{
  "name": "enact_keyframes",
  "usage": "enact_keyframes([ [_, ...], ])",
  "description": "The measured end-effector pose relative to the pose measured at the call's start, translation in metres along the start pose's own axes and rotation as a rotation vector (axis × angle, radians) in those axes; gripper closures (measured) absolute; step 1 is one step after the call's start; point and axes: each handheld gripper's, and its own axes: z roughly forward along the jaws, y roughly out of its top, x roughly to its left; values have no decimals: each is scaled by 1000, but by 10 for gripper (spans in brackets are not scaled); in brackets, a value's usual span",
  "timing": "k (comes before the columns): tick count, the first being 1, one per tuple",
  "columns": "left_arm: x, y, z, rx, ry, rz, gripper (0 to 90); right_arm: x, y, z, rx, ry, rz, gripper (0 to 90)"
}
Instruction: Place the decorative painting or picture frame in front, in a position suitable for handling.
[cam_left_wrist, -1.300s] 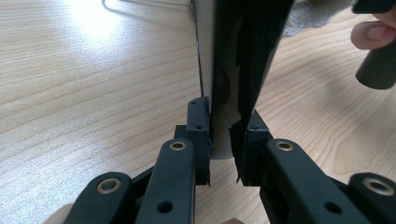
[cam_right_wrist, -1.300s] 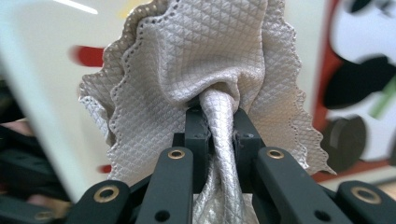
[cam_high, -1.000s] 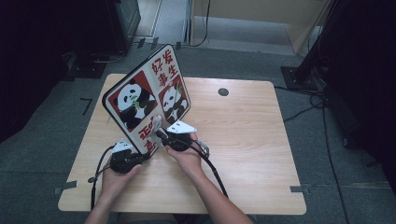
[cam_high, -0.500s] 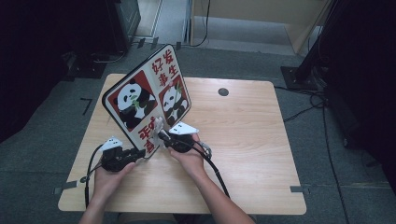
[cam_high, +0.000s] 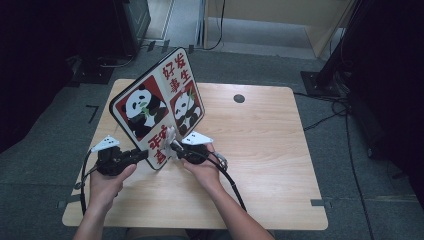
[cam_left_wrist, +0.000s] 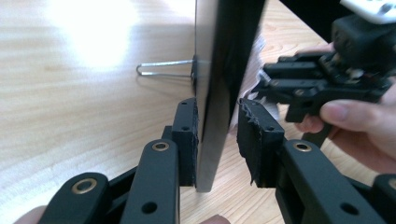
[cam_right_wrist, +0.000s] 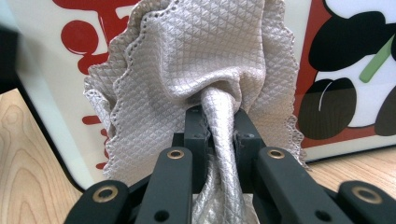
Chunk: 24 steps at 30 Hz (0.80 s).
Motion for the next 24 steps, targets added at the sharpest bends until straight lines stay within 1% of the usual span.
enact_keyframes([
  [2,-3,7,-3,1,16,16,683,0,-1,1,3,-1,1,807],
  [4,-5,13,-5,-2,17,19,680,1,-2,1,7,2,2,807],
  [6,-6,16,-5,6,26,27,680,1,-2,1,7,-1,-5,807],
  [8,-5,17,-4,0,26,26,684,1,-3,1,7,-1,-2,807],
  [10,-4,19,-4,-19,17,13,686,1,-4,1,10,2,0,807],
  [12,-2,22,-6,-52,12,4,687,2,-4,1,8,5,-1,807],
  [13,-1,23,-8,-69,1,4,688,3,-3,1,7,6,-3,807],
  [15,1,25,-11,-93,-24,-11,697,4,-3,1,3,6,-7,807],
  [16,2,26,-13,-103,-27,-18,702,5,-4,2,2,9,-4,807],
  [18,3,27,-14,-115,-23,-28,733,7,-4,3,1,13,-8,807],
  [20,3,27,-13,-117,-9,-18,778,11,-5,4,-5,19,-14,807],
  [22,2,28,-13,-115,3,-1,788,16,-5,5,-6,22,-30,806],
  [24,2,28,-13,-113,10,6,792,22,-4,4,-8,33,-40,806],
])
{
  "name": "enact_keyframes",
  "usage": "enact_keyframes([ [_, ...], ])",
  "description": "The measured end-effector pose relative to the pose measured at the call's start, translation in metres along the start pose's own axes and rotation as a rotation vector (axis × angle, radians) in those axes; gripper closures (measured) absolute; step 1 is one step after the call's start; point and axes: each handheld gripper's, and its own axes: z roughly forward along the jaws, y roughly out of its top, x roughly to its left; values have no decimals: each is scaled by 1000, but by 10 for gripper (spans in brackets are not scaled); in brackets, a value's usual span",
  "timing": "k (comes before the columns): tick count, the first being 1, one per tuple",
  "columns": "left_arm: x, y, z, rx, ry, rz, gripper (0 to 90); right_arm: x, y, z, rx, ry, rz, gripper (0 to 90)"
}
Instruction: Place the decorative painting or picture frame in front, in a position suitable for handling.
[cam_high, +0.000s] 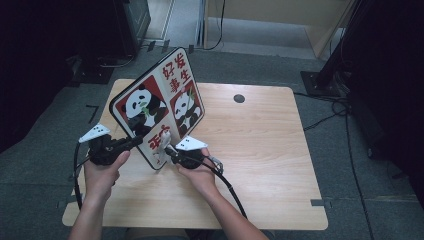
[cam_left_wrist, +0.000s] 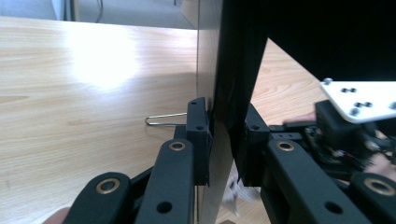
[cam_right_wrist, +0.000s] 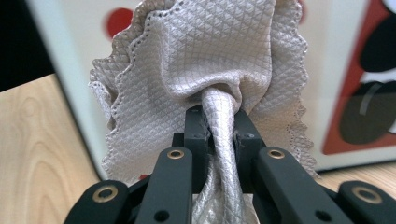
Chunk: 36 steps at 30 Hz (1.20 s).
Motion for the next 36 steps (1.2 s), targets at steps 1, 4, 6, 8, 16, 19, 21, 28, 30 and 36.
enact_keyframes([
  [1,-1,0,0,0,2,2,793,4,1,-1,2,12,-4,806],
  [4,-2,0,0,5,8,10,796,17,5,-3,-9,55,-37,806],
  [6,-2,1,0,5,9,10,796,28,8,-3,-14,88,-72,805],
  [8,-3,1,0,6,9,11,797,32,10,-3,-12,85,-79,806],
  [16,-3,0,0,8,8,17,798,-20,16,0,-28,-33,62,812],
  [19,-3,0,0,9,6,17,798,-35,17,2,-12,-36,93,813],
  [21,-3,1,0,8,7,17,798,-29,18,2,-2,-29,69,812],
  [28,-3,1,1,9,13,15,798,29,18,-3,-17,97,-48,812],
  [30,-3,1,0,8,16,16,798,44,20,-3,-21,136,-62,811],
  [36,-2,1,0,9,15,15,798,37,24,-2,-29,136,-46,811],
])
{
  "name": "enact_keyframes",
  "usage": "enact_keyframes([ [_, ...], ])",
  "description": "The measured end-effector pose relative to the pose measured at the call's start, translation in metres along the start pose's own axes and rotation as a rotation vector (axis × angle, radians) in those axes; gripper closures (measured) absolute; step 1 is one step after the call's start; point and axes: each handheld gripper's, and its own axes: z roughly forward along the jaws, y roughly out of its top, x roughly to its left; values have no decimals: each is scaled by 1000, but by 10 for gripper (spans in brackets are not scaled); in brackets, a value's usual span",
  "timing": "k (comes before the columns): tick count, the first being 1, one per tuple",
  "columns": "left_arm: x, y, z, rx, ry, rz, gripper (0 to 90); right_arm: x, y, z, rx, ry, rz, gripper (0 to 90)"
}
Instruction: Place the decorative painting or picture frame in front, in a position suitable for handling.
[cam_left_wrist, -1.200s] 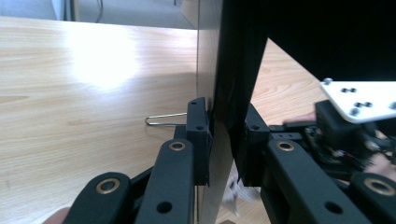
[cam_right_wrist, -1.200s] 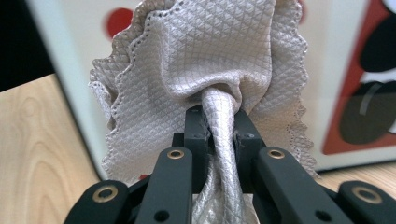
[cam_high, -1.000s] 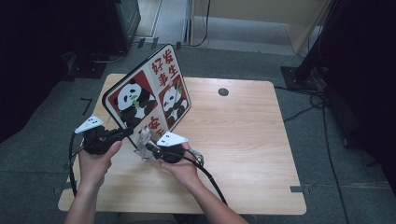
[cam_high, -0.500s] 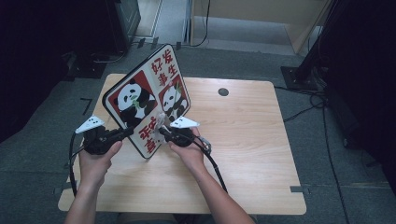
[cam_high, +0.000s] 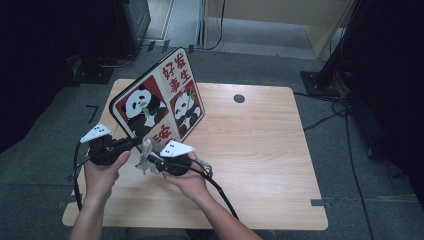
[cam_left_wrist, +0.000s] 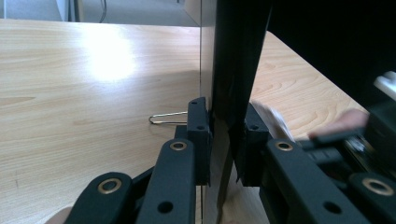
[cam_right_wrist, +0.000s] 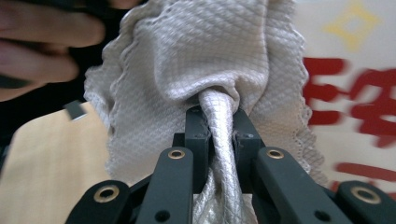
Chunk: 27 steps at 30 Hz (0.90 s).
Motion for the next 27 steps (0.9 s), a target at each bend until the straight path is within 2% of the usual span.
enact_keyframes([
  [3,0,0,0,0,-5,0,798,-23,-3,-2,-8,-76,36,812],
  [6,-1,0,1,1,-8,3,798,-50,-6,-5,-17,-157,97,812],
  [8,-2,0,2,2,-10,3,798,-66,-8,-5,-27,-188,129,812],
  [10,-2,0,2,2,-9,4,798,-73,-8,-5,-42,-199,143,813],
  [12,-2,0,2,2,-8,4,798,-70,-7,-5,-41,-197,140,814],
  [14,-2,0,2,1,-10,3,798,-59,-5,-5,-47,-169,124,814],
  [21,-2,0,2,2,-6,3,799,4,0,-3,-54,7,10,813],
  [22,-2,0,2,2,-7,4,798,9,2,-3,-55,11,-3,813],
  [24,-2,0,2,2,-7,4,799,8,4,-3,-54,3,-1,813],
  [26,-2,0,2,4,-10,4,799,-4,3,-4,-60,-22,36,814],
  [27,-2,0,2,4,-10,5,799,-13,2,-4,-63,-53,53,814],
])
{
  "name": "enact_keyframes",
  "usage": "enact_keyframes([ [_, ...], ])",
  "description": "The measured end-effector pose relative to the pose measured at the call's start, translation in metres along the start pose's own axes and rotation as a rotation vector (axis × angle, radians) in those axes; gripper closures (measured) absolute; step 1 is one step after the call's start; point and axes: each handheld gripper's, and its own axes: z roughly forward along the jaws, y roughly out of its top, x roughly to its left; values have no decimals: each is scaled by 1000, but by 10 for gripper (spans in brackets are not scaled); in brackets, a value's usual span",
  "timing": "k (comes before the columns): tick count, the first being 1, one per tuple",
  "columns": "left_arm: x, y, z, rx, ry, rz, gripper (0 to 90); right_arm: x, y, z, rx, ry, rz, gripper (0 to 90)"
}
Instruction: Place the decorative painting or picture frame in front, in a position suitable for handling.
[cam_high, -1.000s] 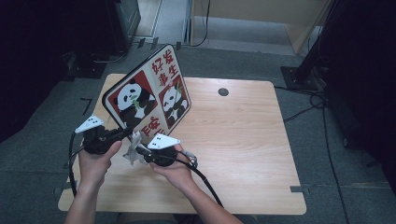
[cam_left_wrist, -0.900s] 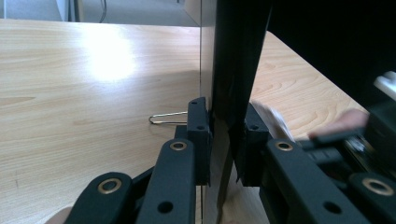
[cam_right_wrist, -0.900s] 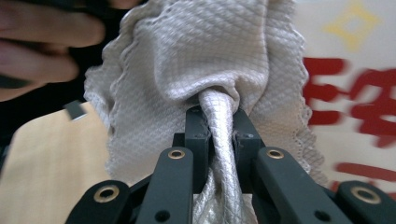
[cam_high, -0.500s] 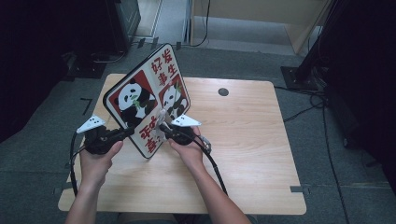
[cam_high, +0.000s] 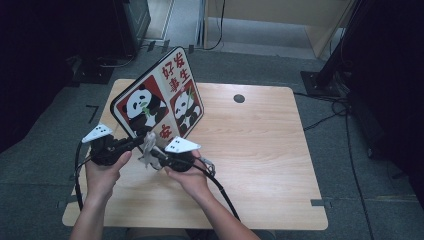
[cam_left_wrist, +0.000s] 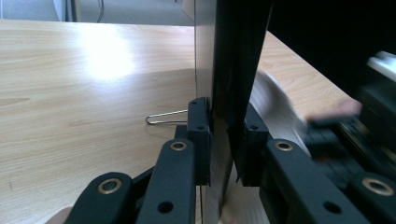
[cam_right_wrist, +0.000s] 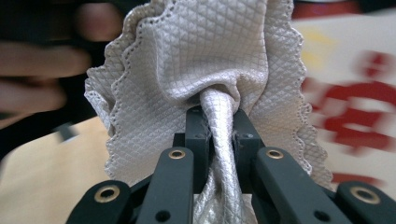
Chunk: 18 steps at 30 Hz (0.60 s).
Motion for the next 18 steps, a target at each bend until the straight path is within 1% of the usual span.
enact_keyframes([
  [3,0,0,0,-1,1,-1,799,-32,-4,1,11,-91,38,813],
  [4,0,0,0,-1,1,-1,799,-42,-6,1,14,-116,69,813],
  [5,0,0,0,-1,1,-2,798,-51,-8,2,16,-129,101,812],
  [6,0,0,0,-2,0,-2,799,-58,-10,2,20,-141,109,812],
  [7,0,0,0,-1,1,-3,798,-62,-11,2,24,-146,111,813],
  [8,0,0,0,-2,1,-3,798,-61,-11,2,31,-146,109,813],
  [10,0,0,1,-5,1,-3,799,-53,-13,2,58,-129,89,812],
  [12,1,0,1,-5,2,-4,799,-37,-15,2,73,-84,61,811],
  [14,1,0,0,-5,4,-6,799,-20,-20,2,90,-31,24,810],
  [15,1,0,0,-5,5,-4,798,-13,-22,2,100,-5,3,809],
  [16,1,0,0,-3,4,-2,799,-8,-24,2,102,13,-7,809],
  [17,1,0,0,-3,4,-2,798,-6,-24,1,105,17,-15,809],
  [18,0,0,0,-3,4,-2,798,-8,-25,1,104,23,-16,809],
])
